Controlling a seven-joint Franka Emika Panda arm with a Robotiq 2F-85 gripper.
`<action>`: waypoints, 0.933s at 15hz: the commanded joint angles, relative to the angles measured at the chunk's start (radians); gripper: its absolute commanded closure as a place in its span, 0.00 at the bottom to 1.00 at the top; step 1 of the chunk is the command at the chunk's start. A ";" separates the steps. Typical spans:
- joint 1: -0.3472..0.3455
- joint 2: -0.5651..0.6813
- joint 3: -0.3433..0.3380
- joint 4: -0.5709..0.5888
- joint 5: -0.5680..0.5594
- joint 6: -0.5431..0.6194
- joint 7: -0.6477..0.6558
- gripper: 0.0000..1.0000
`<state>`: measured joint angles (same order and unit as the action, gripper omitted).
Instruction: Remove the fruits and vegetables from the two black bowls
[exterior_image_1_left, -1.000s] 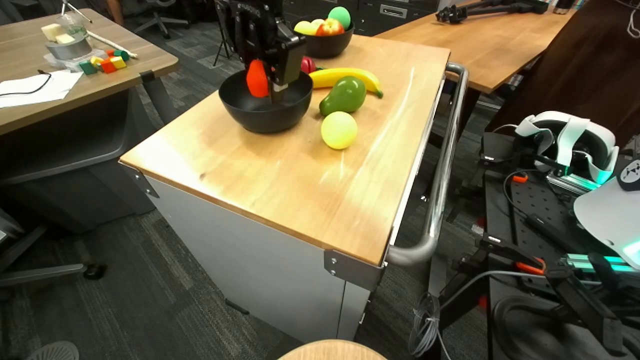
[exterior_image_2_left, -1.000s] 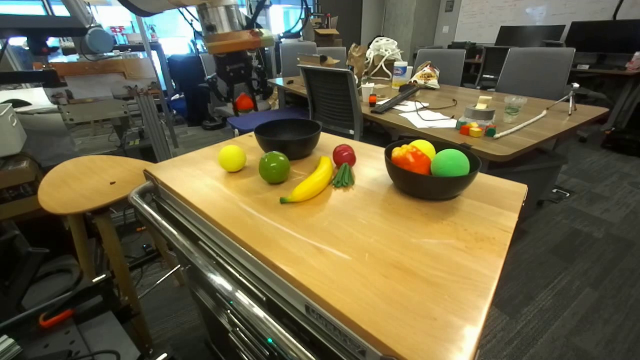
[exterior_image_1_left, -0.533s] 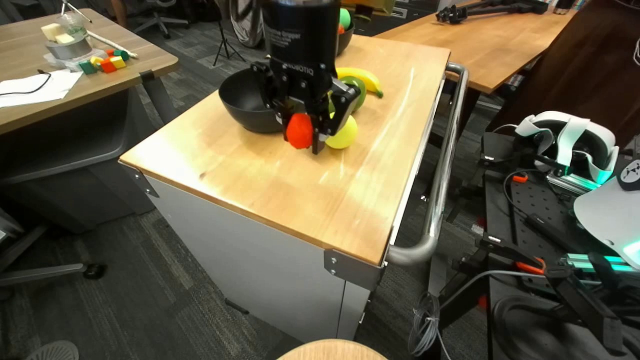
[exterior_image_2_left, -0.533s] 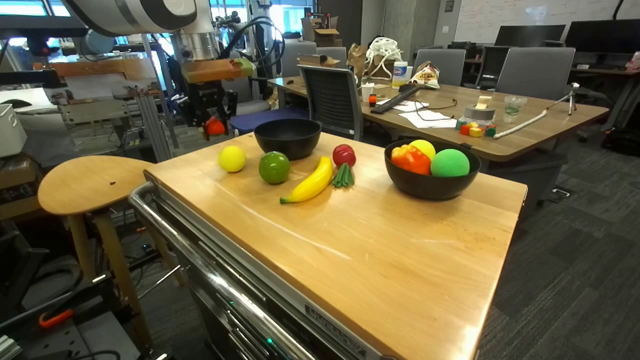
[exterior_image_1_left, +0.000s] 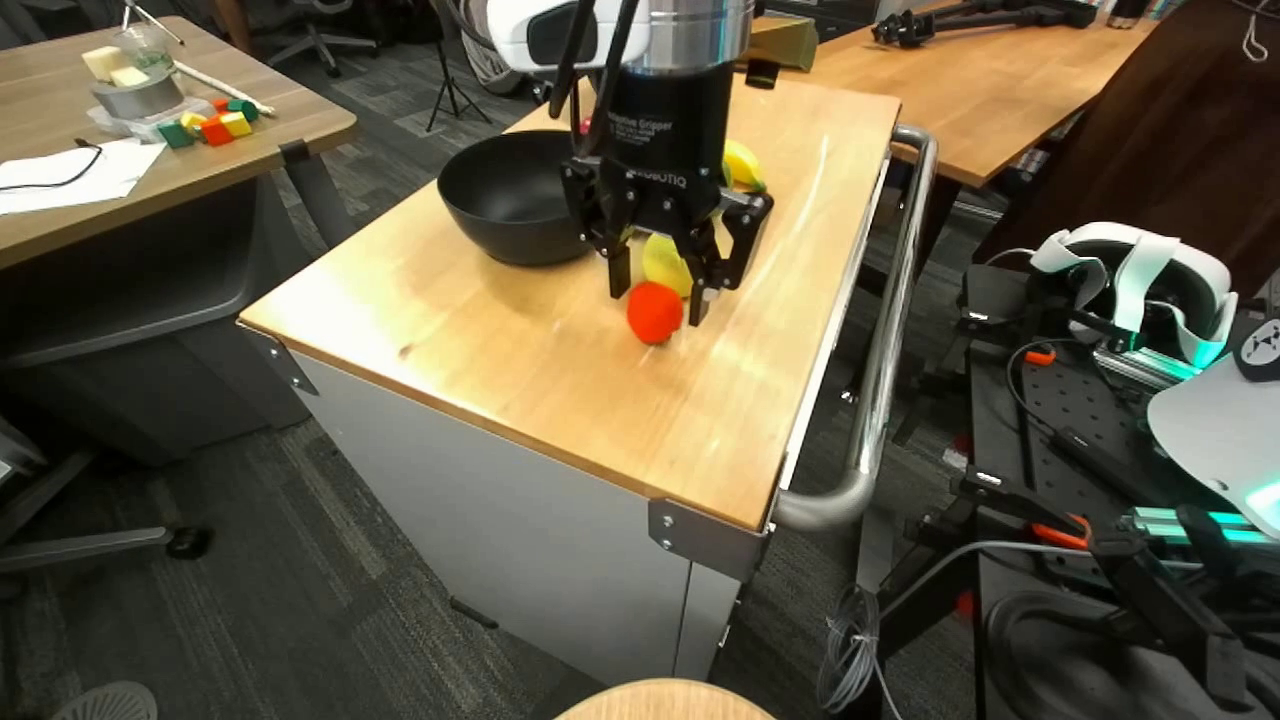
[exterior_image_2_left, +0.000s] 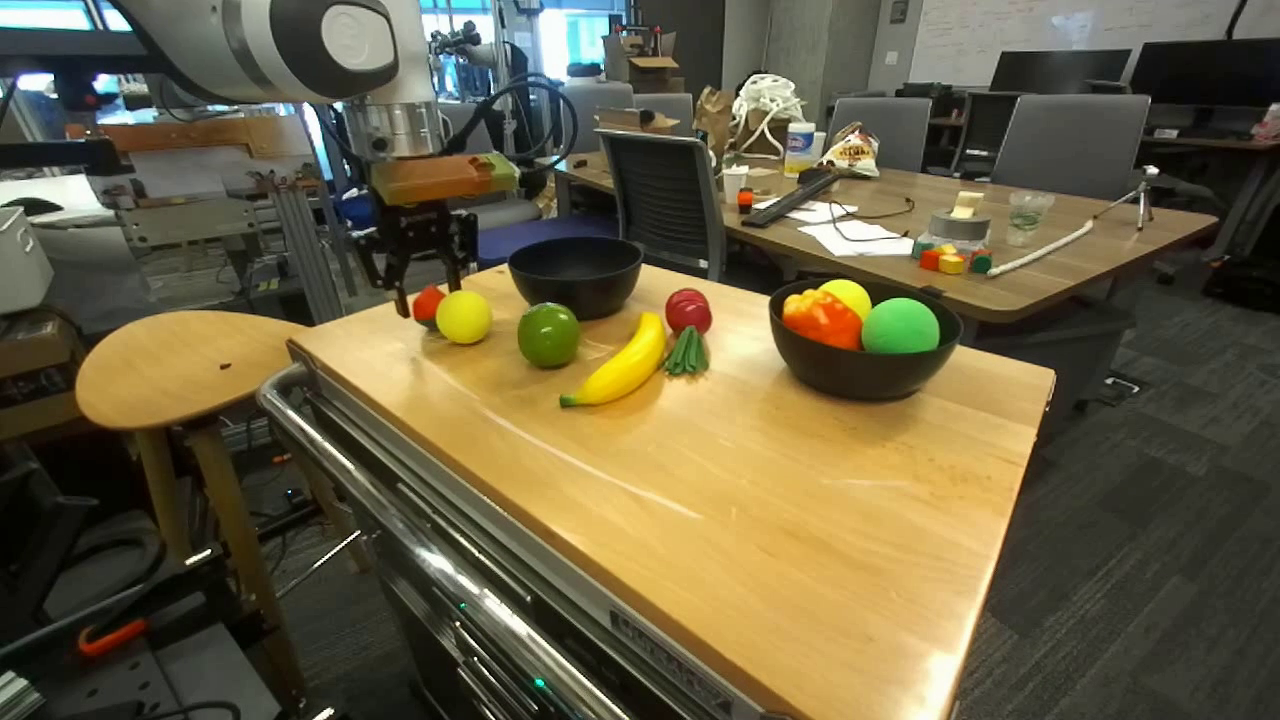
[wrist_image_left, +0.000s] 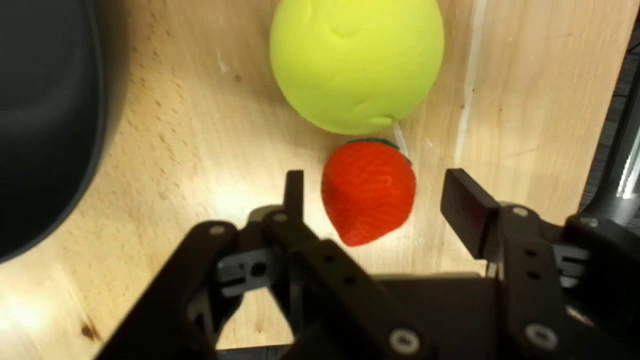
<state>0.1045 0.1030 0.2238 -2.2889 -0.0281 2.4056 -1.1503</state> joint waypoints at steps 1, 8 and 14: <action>-0.002 -0.193 -0.012 -0.099 0.088 0.000 -0.118 0.00; -0.015 -0.334 -0.195 0.070 0.177 -0.011 -0.132 0.00; -0.024 -0.327 -0.254 0.079 0.130 -0.022 -0.114 0.00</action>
<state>0.0717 -0.2244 -0.0225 -2.2118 0.1065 2.3857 -1.2682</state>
